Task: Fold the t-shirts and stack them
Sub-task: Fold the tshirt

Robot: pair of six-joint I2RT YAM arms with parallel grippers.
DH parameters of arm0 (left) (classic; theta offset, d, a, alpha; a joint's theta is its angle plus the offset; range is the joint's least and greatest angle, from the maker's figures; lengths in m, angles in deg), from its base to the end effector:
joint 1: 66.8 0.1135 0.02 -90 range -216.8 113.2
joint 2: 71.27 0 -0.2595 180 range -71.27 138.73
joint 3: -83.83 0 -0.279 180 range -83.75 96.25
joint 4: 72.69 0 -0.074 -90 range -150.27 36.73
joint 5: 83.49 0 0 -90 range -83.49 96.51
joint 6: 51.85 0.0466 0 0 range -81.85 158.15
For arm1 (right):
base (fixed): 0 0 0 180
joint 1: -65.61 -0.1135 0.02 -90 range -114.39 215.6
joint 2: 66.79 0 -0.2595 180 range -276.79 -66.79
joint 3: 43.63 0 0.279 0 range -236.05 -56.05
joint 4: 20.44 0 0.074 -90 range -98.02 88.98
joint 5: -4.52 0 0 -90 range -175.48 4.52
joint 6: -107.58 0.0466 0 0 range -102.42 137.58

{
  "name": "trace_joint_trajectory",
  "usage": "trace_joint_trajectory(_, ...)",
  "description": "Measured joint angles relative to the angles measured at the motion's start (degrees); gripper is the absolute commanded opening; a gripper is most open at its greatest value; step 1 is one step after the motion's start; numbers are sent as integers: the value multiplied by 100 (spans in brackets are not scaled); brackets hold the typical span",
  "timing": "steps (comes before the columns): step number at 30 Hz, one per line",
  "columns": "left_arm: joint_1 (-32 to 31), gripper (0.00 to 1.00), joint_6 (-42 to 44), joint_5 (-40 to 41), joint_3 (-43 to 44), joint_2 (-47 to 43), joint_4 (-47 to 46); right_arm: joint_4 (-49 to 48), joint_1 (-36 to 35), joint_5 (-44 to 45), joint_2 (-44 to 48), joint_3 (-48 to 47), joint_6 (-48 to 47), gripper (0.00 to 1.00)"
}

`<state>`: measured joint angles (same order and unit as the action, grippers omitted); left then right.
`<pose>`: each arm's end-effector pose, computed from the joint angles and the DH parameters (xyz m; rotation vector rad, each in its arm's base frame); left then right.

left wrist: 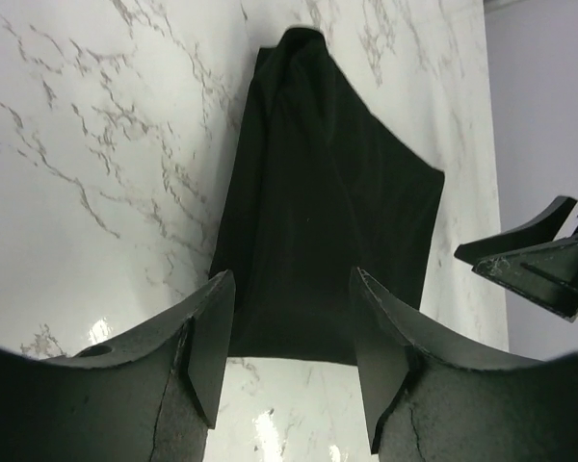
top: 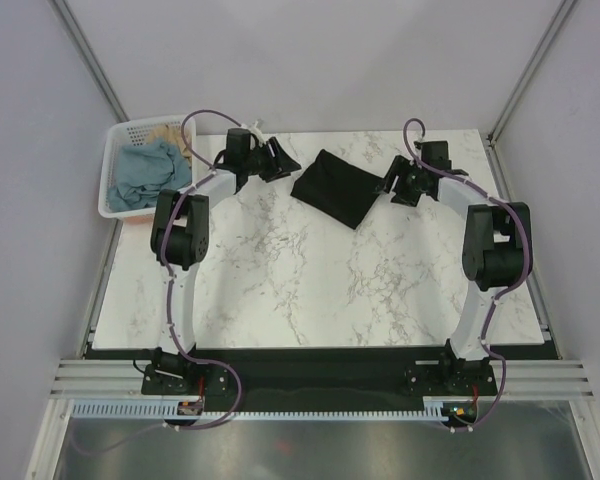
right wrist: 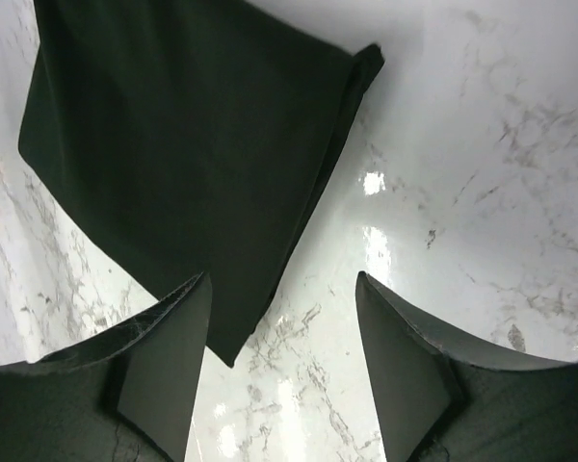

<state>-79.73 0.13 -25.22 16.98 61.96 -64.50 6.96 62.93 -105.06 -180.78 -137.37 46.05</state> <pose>0.5402 -0.1492 0.1530 -0.1102 2.1723 -1.1014 0.4654 0.0374 0.1669 0.3854 2.4137 0.6590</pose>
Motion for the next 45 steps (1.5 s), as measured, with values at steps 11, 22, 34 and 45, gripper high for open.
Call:
trace_joint_trajectory(11,-72,53,396,-501,-223,232,179,-435,-234,-649,15,785,-179,67)
trace_joint_trajectory(22,-70,8,452,-638,-223,422,304,-868,-562,-901,-105,1005,-170,52)
trace_joint_trajectory(34,-101,2,293,-444,-1757,-514,378,-1036,-643,-704,149,1598,-66,1)
trace_joint_trajectory(45,-531,29,-210,-72,-4732,-2887,654,-341,-962,11,2210,3611,-229,35)
